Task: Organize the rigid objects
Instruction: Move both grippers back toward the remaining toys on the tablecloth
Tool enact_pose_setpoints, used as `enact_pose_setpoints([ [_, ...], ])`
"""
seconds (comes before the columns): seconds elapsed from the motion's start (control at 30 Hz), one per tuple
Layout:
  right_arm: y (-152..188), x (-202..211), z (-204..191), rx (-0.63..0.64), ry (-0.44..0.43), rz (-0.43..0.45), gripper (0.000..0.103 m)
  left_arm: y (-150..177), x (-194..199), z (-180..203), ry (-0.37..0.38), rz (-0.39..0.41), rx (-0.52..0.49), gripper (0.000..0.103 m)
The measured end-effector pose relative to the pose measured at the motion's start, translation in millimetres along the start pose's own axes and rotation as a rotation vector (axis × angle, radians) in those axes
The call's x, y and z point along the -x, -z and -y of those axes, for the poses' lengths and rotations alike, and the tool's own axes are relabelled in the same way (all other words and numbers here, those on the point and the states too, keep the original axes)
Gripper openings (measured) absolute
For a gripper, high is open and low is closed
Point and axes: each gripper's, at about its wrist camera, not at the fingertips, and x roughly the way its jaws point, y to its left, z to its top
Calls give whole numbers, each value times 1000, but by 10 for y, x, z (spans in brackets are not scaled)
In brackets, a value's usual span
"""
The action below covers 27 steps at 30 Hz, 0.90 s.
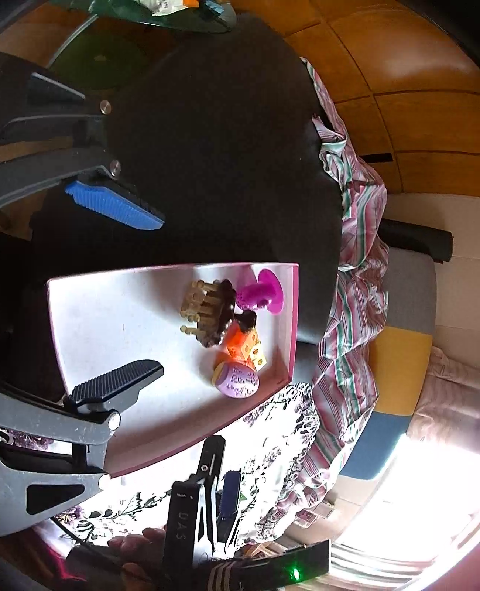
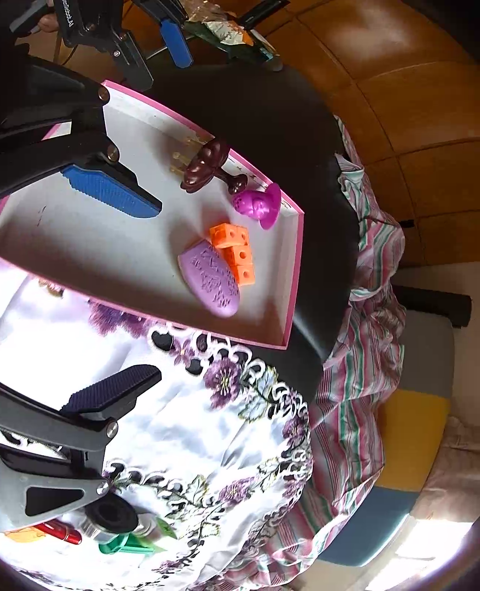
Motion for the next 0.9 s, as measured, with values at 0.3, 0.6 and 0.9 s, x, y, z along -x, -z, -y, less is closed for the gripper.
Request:
enact_pose_setpoints([
  [0.3, 75, 293, 452, -69, 66, 35, 83, -46, -10, 261, 24, 3, -63, 74],
  [0.6, 327, 608, 1314, -227, 228, 47, 83, -93, -84, 549, 56, -14, -128, 74],
  [0.9, 888, 997, 2529, -635, 460, 157, 83, -191, -201, 923, 136, -52, -178, 74],
])
